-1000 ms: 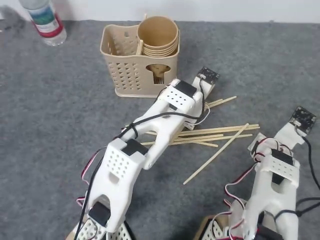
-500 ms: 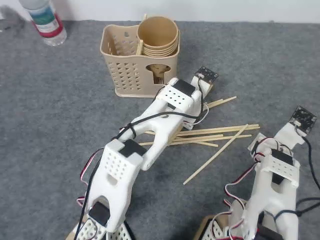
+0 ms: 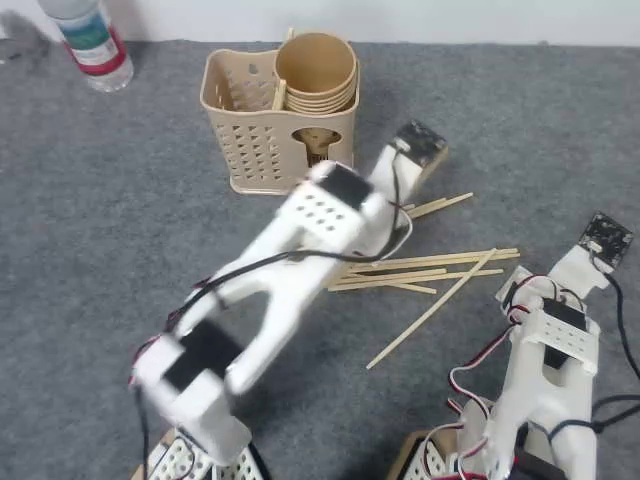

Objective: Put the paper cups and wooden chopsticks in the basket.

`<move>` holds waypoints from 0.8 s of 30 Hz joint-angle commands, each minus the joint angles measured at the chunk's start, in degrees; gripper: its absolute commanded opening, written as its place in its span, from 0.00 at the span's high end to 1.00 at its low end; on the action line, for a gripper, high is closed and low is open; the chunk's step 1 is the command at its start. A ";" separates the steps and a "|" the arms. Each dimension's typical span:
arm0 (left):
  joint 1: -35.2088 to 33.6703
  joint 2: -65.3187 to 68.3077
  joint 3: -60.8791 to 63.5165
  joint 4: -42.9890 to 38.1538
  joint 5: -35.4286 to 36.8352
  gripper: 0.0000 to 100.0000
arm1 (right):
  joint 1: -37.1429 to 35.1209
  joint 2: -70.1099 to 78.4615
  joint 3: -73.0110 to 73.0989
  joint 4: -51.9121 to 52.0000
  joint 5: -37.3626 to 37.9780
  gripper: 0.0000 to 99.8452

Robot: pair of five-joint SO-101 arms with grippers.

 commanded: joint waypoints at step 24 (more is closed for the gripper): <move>-28.40 -52.92 39.34 -64.09 -0.53 0.99 | -0.66 -1.54 -3.52 -0.31 -0.44 0.86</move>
